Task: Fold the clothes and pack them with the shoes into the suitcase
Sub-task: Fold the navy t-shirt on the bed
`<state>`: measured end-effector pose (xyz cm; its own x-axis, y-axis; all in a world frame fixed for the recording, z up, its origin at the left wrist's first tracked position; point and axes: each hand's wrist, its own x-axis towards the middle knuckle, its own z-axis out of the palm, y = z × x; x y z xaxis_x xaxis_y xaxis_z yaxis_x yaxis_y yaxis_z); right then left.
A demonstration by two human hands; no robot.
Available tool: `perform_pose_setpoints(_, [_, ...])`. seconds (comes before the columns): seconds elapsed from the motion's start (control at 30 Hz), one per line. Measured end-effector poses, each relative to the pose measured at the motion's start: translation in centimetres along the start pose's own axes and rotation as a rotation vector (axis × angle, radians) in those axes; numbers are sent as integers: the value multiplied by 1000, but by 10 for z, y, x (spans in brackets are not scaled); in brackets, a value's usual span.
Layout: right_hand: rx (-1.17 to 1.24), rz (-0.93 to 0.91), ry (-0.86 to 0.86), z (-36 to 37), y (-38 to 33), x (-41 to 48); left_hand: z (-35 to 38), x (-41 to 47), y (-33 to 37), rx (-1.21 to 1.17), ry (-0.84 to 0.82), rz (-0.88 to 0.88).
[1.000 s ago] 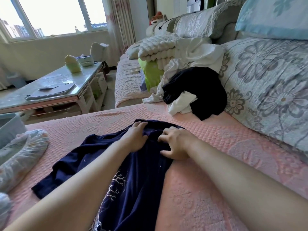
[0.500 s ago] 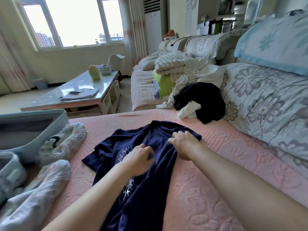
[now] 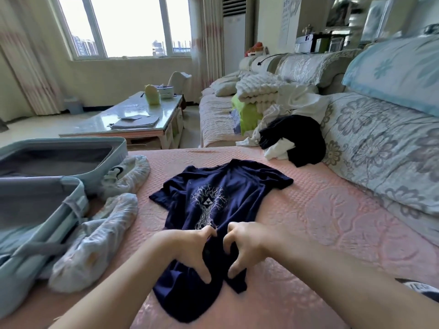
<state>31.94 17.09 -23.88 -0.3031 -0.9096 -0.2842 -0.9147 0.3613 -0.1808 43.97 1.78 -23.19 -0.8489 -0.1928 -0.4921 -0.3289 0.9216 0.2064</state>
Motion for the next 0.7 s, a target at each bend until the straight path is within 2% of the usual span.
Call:
perform_pose_setpoints(0.13, [165, -27, 135, 17, 9, 1, 13, -6, -2, -2, -3, 3])
perform_pose_setpoints(0.27, [725, 60, 251, -5, 23, -20, 27, -14, 2, -37, 97, 17])
perform_pose_setpoints(0.3, [798, 71, 274, -8, 27, -26, 31, -15, 2, -54, 153, 13])
perform_pose_setpoints(0.37, [699, 52, 243, -6, 38, -33, 37, -15, 1, -85, 267, -8])
perform_pose_setpoints(0.47, [266, 50, 22, 20, 35, -36, 42, -12, -3, -140, 353, -46])
perform_pose_setpoints(0.53, [122, -34, 135, 35, 28, -25, 43, -13, -5, -169, 378, -49])
perform_pose_setpoints(0.63, [205, -122, 322, 39, 19, -10, 44, -16, -4, -213, 354, -51])
perform_pose_setpoints(0.7, [404, -63, 314, 30, 15, -9, 46, -19, 0, -166, 313, -28])
